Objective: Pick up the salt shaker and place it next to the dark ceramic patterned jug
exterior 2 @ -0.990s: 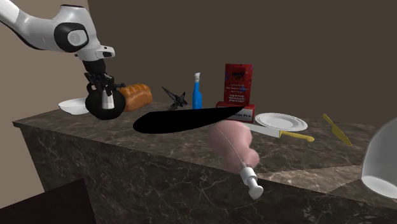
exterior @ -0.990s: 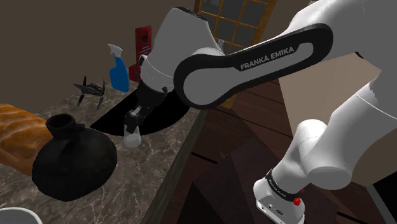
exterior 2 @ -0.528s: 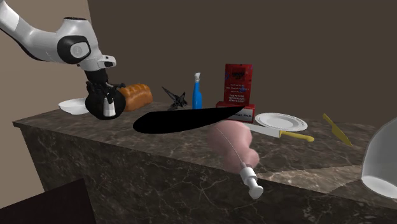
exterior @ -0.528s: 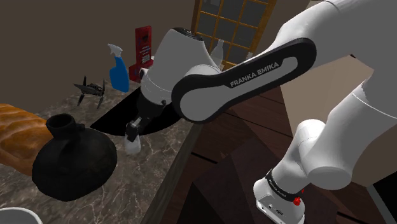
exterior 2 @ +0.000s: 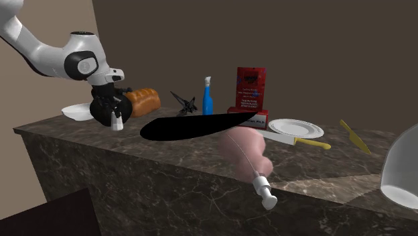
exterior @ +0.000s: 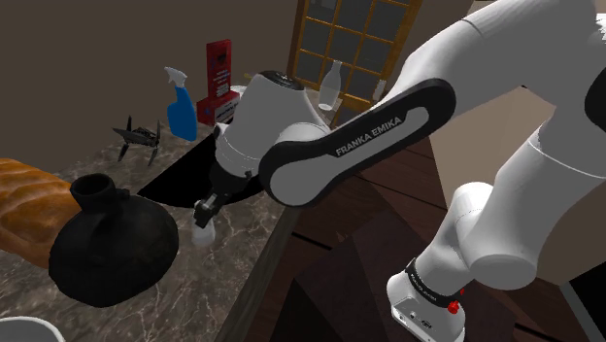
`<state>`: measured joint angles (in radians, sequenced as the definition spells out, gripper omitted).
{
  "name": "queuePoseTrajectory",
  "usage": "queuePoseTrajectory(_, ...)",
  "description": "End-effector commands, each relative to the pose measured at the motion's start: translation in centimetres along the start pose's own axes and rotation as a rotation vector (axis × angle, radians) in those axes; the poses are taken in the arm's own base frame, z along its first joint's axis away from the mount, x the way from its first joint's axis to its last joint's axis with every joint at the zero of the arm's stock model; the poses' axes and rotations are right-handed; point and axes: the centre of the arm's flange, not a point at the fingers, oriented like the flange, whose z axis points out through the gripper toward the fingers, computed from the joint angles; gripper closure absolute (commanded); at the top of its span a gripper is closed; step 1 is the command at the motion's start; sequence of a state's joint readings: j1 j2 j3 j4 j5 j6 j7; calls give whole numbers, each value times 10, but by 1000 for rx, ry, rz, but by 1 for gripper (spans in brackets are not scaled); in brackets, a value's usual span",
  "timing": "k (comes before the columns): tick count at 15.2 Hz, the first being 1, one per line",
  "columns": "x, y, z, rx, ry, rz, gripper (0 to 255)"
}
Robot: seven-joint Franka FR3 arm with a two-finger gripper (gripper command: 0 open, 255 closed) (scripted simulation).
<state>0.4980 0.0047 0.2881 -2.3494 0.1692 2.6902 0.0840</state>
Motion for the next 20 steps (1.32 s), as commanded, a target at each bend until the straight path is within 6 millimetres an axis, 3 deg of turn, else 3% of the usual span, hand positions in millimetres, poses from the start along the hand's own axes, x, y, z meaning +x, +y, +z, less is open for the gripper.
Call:
queuePoseTrajectory(1, -4, 1, 12, 0, 1, 0, 255)
queuePoseTrajectory(3, -7, 3, 21, 0, 1, 0, 255)
queuePoseTrajectory(11, -7, 3, 21, 0, 1, 0, 255)
queuePoseTrajectory(12, -7, 3, 21, 0, 1, 0, 0)
queuePoseTrajectory(17, -7, 3, 21, 0, 1, 0, 0)
queuePoseTrajectory(20, -7, 3, -18, 0, 1, 0, 0)
